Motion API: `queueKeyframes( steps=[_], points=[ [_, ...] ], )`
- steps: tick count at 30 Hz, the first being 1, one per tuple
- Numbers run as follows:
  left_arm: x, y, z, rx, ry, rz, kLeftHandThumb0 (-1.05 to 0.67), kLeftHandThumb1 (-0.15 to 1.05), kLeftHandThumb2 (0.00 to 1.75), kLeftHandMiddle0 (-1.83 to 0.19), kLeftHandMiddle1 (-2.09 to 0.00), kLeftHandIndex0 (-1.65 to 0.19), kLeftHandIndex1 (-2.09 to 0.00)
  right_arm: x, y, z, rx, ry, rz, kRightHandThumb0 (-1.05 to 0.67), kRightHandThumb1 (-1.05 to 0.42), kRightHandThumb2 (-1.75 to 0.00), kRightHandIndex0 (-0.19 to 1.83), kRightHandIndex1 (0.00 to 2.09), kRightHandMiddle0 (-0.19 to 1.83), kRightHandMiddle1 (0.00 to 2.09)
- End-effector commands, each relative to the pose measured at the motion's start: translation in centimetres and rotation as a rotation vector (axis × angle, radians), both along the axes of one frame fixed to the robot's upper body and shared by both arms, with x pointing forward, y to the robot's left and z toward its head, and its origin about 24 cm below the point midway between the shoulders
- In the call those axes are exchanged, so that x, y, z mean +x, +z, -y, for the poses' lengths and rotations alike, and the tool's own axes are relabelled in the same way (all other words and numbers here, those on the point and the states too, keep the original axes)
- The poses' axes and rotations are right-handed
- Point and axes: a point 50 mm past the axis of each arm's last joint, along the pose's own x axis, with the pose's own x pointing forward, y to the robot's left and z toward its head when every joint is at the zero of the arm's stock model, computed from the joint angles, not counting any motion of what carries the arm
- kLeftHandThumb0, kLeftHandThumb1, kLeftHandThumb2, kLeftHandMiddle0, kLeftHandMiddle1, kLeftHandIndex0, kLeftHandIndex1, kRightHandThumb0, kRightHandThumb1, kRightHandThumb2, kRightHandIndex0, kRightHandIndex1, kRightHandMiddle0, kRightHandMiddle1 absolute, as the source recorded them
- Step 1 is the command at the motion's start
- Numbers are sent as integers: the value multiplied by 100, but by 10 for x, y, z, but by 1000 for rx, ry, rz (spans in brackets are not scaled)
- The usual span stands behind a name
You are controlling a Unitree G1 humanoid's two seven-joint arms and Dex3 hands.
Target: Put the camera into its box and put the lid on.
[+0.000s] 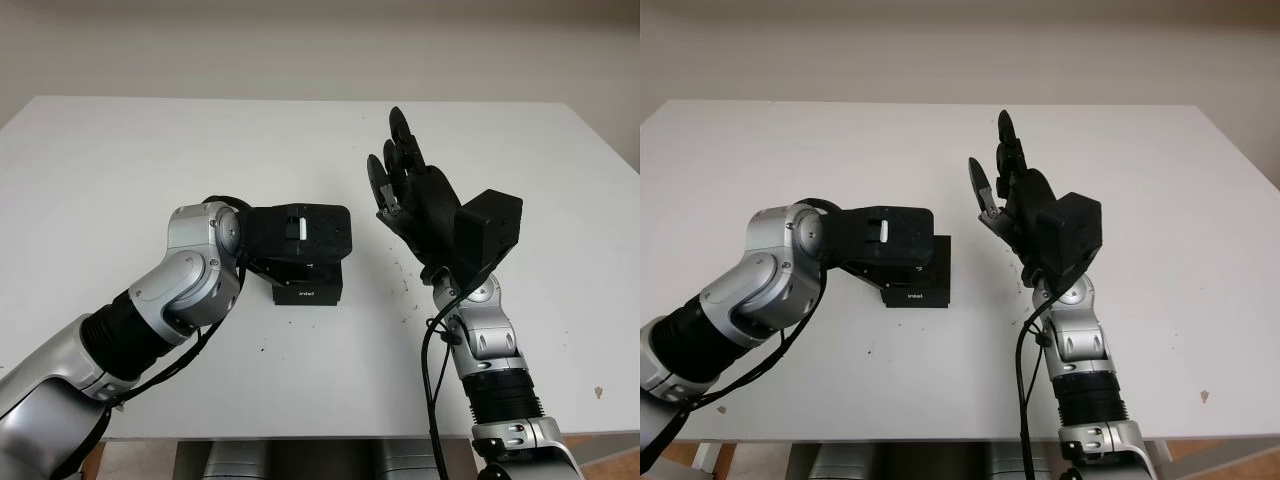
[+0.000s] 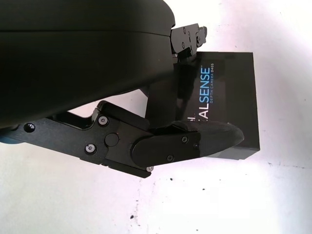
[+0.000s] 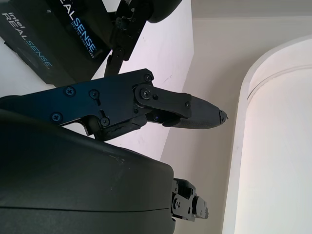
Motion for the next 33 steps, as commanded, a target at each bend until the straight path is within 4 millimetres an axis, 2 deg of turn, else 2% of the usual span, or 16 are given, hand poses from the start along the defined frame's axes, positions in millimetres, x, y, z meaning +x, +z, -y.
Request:
queueKeyframes(
  steps=[1, 4, 7, 12, 16, 20, 27, 30, 33],
  points=[
    [-3, -3, 14, -23, -63, -11, -73, 105, 52, 19, 0, 19, 0, 1, 7, -1, -1, -1, 30, -65, -105, -55, -18, 4, -16, 6],
    [-4, -1, 13, 67, -143, 86, -73, 105, 53, 19, 0, 19, 0, 1, 8, -1, 2, 4, 39, -65, -105, -55, -19, 4, -16, 6],
    [-8, -8, 6, 173, -220, 219, -79, 105, 52, 19, 0, 19, 0, 2, 8, 1, 4, 1, 32, -64, -105, -56, -19, 4, -16, 6],
    [-11, -23, -5, 211, -246, 252, -77, 105, 48, 19, 0, 19, 0, 2, 9, 2, 5, 5, 32, -64, -105, -56, -19, 3, -17, 5],
    [-14, -38, -16, 224, -241, 261, -77, 105, 55, 19, 0, 19, 0, 2, 11, 4, 20, 13, 37, -64, -105, -56, -19, 2, -18, 5],
    [-14, -51, -28, 205, -164, 302, -79, 105, 60, 19, 0, 19, 0, 0, 11, 9, 2, 7, 40, -63, -105, -56, -18, 3, -17, 6],
    [-14, -55, -37, 131, -100, 311, -85, 105, 71, 19, 0, 19, 0, 0, 13, 15, 4, 11, 38, -62, -105, -57, -19, 4, -17, 5],
    [-12, -50, -42, 19, -50, 302, -84, 105, 70, 19, 0, 19, 0, 1, 13, 16, 18, 19, 33, -62, -105, -57, -19, 3, -17, 5],
    [-11, -37, -46, -119, -9, 321, -82, 105, 65, 19, 0, 19, 0, 1, 14, 16, 21, 21, 35, -62, -105, -57, -19, 2, -18, 5]
  ],
)
